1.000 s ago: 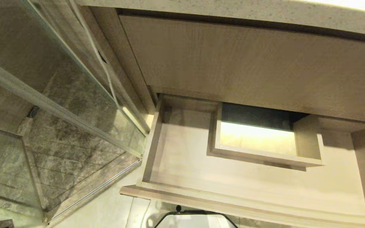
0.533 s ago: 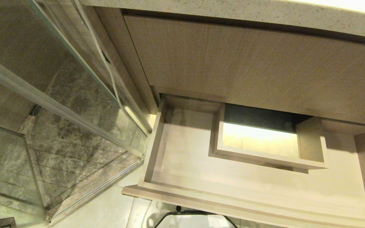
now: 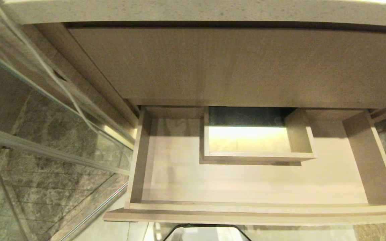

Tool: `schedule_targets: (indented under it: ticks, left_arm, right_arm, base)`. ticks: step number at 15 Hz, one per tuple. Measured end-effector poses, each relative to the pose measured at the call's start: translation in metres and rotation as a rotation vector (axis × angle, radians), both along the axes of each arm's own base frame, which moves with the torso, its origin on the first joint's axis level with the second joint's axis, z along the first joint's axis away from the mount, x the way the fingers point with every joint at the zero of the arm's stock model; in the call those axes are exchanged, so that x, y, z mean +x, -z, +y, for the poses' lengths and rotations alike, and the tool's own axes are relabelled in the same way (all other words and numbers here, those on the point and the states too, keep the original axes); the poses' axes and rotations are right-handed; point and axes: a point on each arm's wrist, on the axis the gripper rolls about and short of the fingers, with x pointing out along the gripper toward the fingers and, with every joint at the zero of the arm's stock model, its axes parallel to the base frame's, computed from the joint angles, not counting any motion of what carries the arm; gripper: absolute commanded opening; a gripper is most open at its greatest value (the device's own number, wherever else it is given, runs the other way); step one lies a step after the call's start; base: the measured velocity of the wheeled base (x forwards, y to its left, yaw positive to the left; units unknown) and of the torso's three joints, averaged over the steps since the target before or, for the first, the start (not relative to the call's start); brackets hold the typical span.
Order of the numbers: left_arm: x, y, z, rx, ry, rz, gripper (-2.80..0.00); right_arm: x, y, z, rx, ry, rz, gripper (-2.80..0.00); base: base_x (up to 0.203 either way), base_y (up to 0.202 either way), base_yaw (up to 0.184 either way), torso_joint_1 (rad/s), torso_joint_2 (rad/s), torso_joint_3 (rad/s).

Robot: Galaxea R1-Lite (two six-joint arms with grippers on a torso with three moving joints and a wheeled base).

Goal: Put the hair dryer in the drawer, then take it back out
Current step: Pick up the hairdryer

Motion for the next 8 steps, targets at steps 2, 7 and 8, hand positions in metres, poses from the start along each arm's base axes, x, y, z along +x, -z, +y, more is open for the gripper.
schedule_targets:
  ticks: [2, 7, 8]
  left_arm:
    - [0.0000, 0.0000, 0.0000, 0.000, -0.001, 0.000, -2.80]
    - [0.0000, 0.0001, 0.0000, 0.001, -0.003, 0.001, -2.80]
    - [0.0000, 0.0001, 0.0000, 0.001, -0.002, 0.001, -2.80]
  right_arm:
    - [0.0000, 0.0000, 0.0000, 0.000, 0.000, 0.000, -2.80]
    - [0.0000, 0.0000, 0.0000, -0.001, 0.000, 0.000, -2.80]
    - [0.0000, 0.0000, 0.0000, -0.002, -0.001, 0.000, -2.80]
  base:
    - [0.000, 0.006, -0.172, 0.004, 0.00, 0.002]
    - [0.000, 0.008, -0.166, 0.003, 0.01, 0.003]
    - [0.004, 0.008, -0.120, -0.002, 0.01, 0.001]
